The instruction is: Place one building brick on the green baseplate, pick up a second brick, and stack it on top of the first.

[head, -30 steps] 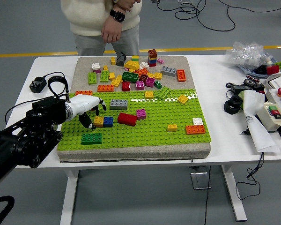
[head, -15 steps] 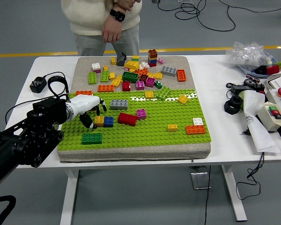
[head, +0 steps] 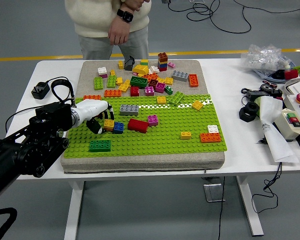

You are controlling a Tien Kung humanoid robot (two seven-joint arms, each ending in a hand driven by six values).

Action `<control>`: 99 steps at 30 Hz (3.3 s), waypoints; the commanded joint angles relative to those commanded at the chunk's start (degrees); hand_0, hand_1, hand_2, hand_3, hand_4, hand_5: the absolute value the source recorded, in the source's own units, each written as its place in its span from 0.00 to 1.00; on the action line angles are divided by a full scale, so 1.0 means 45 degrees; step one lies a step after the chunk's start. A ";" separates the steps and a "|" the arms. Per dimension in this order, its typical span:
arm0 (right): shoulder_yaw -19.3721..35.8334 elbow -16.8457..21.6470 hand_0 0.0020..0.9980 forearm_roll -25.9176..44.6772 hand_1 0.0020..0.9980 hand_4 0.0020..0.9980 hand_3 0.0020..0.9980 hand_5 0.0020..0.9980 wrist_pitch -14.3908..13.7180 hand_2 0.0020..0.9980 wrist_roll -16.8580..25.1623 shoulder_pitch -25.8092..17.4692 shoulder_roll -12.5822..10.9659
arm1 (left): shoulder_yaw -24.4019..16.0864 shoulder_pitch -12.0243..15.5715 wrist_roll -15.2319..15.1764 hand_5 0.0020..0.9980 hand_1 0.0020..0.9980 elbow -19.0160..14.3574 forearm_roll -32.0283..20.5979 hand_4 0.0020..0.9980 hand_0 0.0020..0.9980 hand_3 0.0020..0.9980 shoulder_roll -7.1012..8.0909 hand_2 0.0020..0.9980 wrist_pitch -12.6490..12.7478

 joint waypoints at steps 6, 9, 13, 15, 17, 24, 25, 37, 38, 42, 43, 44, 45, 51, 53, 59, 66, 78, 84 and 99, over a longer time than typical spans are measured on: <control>0.0036 0.0000 0.77 0.0004 0.71 1.00 0.75 0.62 -0.0008 0.74 0.0009 -0.0003 -0.0021 | -0.0295 0.0035 0.0128 0.00 0.53 -0.0533 0.0169 0.61 0.64 0.53 0.0223 0.52 -0.0339; 0.0050 0.0000 0.77 0.0004 0.70 1.00 0.75 0.62 -0.0012 0.74 0.0010 0.0003 -0.0019 | -0.0434 0.0053 0.0157 0.00 0.53 -0.0693 0.0206 0.61 0.64 0.53 0.0289 0.52 -0.0411; 0.0066 0.0000 0.77 0.0025 0.70 1.00 0.75 0.62 -0.0018 0.74 0.0010 -0.0002 -0.0024 | -0.0611 0.0130 0.0187 0.00 0.53 -0.0957 0.0270 0.61 0.64 0.53 0.0389 0.52 -0.0529; 0.0081 0.0000 0.77 0.0028 0.70 1.00 0.75 0.62 -0.0020 0.74 0.0009 -0.0011 -0.0027 | -0.0699 0.0193 0.0188 0.00 0.53 -0.1103 0.0286 0.61 0.64 0.54 0.0454 0.52 -0.0577; 0.0102 0.0000 0.77 0.0024 0.70 1.00 0.75 0.62 -0.0020 0.74 0.0005 -0.0021 -0.0032 | -0.0782 0.0265 0.0192 0.00 0.53 -0.1254 0.0267 0.61 0.64 0.54 0.0521 0.52 -0.0622; 0.0275 0.0000 0.77 -0.0076 0.70 1.00 0.75 0.62 -0.0011 0.74 -0.0035 -0.0039 -0.0055 | -0.1235 0.0720 0.0223 0.00 0.53 -0.2143 0.0093 0.61 0.64 0.54 0.0820 0.52 -0.0776; 0.0279 0.0000 0.77 -0.0076 0.70 1.00 0.75 0.62 -0.0011 0.74 -0.0035 -0.0040 -0.0056 | -0.1264 0.0755 0.0221 0.00 0.53 -0.2200 0.0078 0.61 0.64 0.54 0.0840 0.52 -0.0783; 0.0437 0.0000 0.77 -0.0134 0.71 1.00 0.75 0.62 -0.0003 0.74 -0.0062 -0.0088 -0.0084 | -0.1725 0.1740 0.0298 0.00 0.53 -0.3674 -0.0296 0.62 0.64 0.54 0.1407 0.52 -0.0934; 0.0466 0.0000 0.77 -0.0147 0.71 1.00 0.75 0.62 -0.0003 0.74 -0.0066 -0.0091 -0.0092 | -0.1787 0.1906 0.0324 0.00 0.53 -0.3872 -0.0342 0.62 0.64 0.54 0.1496 0.52 -0.0939; 0.0509 0.0000 0.77 -0.0170 0.70 1.00 0.75 0.62 -0.0001 0.74 -0.0071 -0.0107 -0.0099 | -0.2045 0.2386 0.0369 0.00 0.53 -0.4394 -0.0410 0.62 0.64 0.54 0.1717 0.52 -0.0955; 0.0514 0.0000 0.77 -0.0174 0.70 1.00 0.75 0.62 0.0000 0.74 -0.0072 -0.0111 -0.0098 | -0.2083 0.2454 0.0373 0.00 0.53 -0.4464 -0.0419 0.62 0.64 0.54 0.1746 0.52 -0.0957; 0.0522 0.0000 0.77 -0.0178 0.70 1.00 0.75 0.62 0.0001 0.74 -0.0073 -0.0124 -0.0098 | -0.2184 0.2610 0.0378 0.00 0.53 -0.4599 -0.0418 0.62 0.64 0.54 0.1796 0.52 -0.0968; 0.0523 0.0000 0.77 -0.0178 0.71 1.00 0.75 0.62 -0.0001 0.74 -0.0072 -0.0132 -0.0097 | -0.2254 0.2718 0.0383 0.00 0.53 -0.4685 -0.0425 0.63 0.64 0.54 0.1830 0.52 -0.0976; 0.0544 0.0000 0.77 -0.0193 0.71 1.00 0.75 0.62 -0.0005 0.74 -0.0071 -0.0166 -0.0096 | -0.2558 0.3328 0.0402 0.00 0.53 -0.5116 -0.0497 0.63 0.64 0.54 0.2017 0.52 -0.1029; 0.0553 0.0000 0.77 -0.0194 0.70 1.00 0.75 0.62 -0.0006 0.74 -0.0076 -0.0180 -0.0096 | -0.2657 0.3500 0.0410 0.00 0.53 -0.5242 -0.0502 0.62 0.64 0.54 0.2054 0.52 -0.1037; 0.0662 0.0000 0.77 -0.0281 0.70 1.00 0.75 0.62 0.0007 0.74 -0.0156 -0.0212 -0.0100 | -0.2875 0.3973 0.0436 0.00 0.53 -0.5581 -0.0491 0.62 0.64 0.54 0.2137 0.52 -0.1086; 0.0695 0.0000 0.77 -0.0287 0.70 1.00 0.75 0.62 0.0011 0.74 -0.0179 -0.0229 -0.0108 | -0.3245 0.4419 0.0484 0.00 0.53 -0.6004 -0.0531 0.62 0.64 0.54 0.2196 0.52 -0.1140; 0.0837 0.0000 0.77 -0.0387 0.71 1.00 0.75 0.62 0.0029 0.74 -0.0262 -0.0216 -0.0166 | -0.3566 0.4905 0.0569 0.00 0.53 -0.6518 -0.0620 0.62 0.64 0.54 0.2125 0.52 -0.1213; 0.0846 0.0000 0.77 -0.0392 0.70 1.00 0.75 0.62 0.0035 0.74 -0.0262 -0.0206 -0.0183 | -0.3652 0.5029 0.0595 0.00 0.53 -0.6667 -0.0687 0.63 0.64 0.54 0.1940 0.52 -0.1188; 0.0995 0.0000 0.77 -0.0500 0.71 1.00 0.75 0.62 0.0056 0.74 -0.0328 -0.0193 -0.0174 | -0.3600 0.5428 0.0659 0.00 0.54 -0.6899 -0.0793 0.63 0.64 0.54 0.1819 0.52 -0.1195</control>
